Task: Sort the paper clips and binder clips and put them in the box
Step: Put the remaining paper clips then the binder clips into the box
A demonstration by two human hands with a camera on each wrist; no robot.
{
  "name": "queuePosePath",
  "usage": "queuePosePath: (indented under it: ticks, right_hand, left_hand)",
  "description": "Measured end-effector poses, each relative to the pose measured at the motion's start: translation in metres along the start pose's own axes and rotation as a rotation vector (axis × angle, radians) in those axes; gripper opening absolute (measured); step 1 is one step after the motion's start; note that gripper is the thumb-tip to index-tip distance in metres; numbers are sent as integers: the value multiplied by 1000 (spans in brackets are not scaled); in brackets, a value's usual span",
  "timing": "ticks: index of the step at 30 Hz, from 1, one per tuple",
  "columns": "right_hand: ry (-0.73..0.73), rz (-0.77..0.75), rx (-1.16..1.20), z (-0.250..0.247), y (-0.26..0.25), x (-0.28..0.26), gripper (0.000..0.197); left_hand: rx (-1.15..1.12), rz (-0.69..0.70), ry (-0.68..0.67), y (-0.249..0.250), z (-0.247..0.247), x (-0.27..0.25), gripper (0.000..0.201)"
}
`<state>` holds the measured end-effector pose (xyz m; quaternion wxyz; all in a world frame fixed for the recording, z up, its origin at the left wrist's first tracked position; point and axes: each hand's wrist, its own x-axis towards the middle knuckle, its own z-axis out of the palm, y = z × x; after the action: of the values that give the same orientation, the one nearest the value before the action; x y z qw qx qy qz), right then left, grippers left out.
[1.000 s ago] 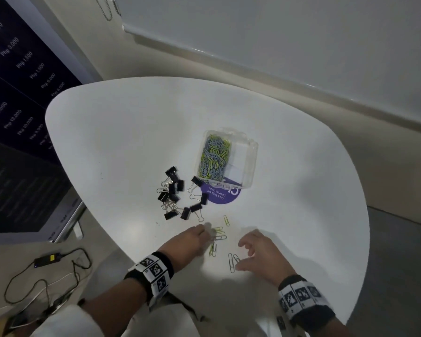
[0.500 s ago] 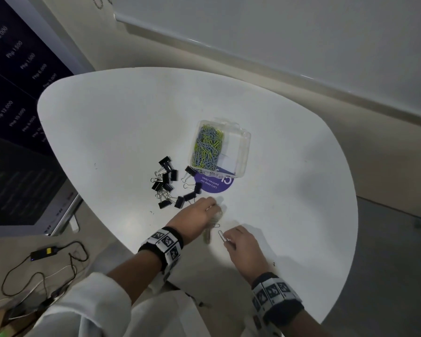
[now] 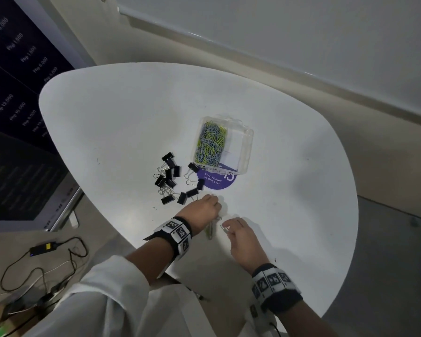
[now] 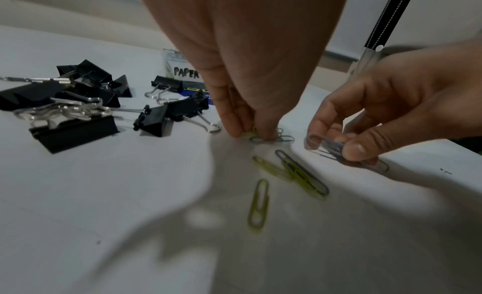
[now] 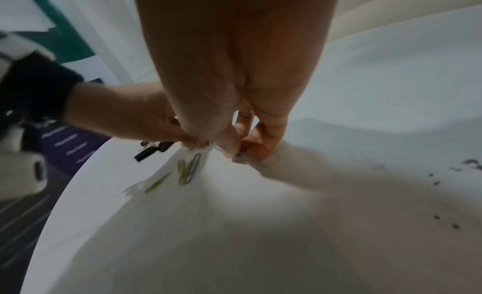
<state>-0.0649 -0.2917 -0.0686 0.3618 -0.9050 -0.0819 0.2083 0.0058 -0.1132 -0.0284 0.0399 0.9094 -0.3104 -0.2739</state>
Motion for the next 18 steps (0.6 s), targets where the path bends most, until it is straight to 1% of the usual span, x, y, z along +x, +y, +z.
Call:
queuePosePath:
  ticks: [3,5,6,9,11,13,15,16,18]
  right_hand:
    - [55,71,223,-4,-3,5,37]
    - [60,157,352,-4,-2,7,39]
    - [53,214,425,-4,-2,8,39]
    - [7,371,685,-7,-6,13,36]
    - [-14,445,812,-11,-10,17,34]
    - [-12,517,922,-14,-16,19,30]
    - [8,579,974,-15,-20,21,27]
    - [23,608,978,-16,-23,23,27]
    - [33,648,984,-16,-27,25,23]
  left_hand:
    - [31,-9,5,-7,10,0,45]
    - [-25,-24,43,-14,18,-1,41]
    - [-121,-47,79,-17,19,-3,36]
    - [-579,-195,191,-23,14,-16,9]
    - [-806,-297,305,-29,17,-25,13]
    - [-1059,-394,353,-35,23,-33,17]
    - [-1343,-440,365,-39,26,-38,16]
    - [-1441,-447,356,-41,28,-41,14]
    - [-1569,-457,316,-43,29,-46,12]
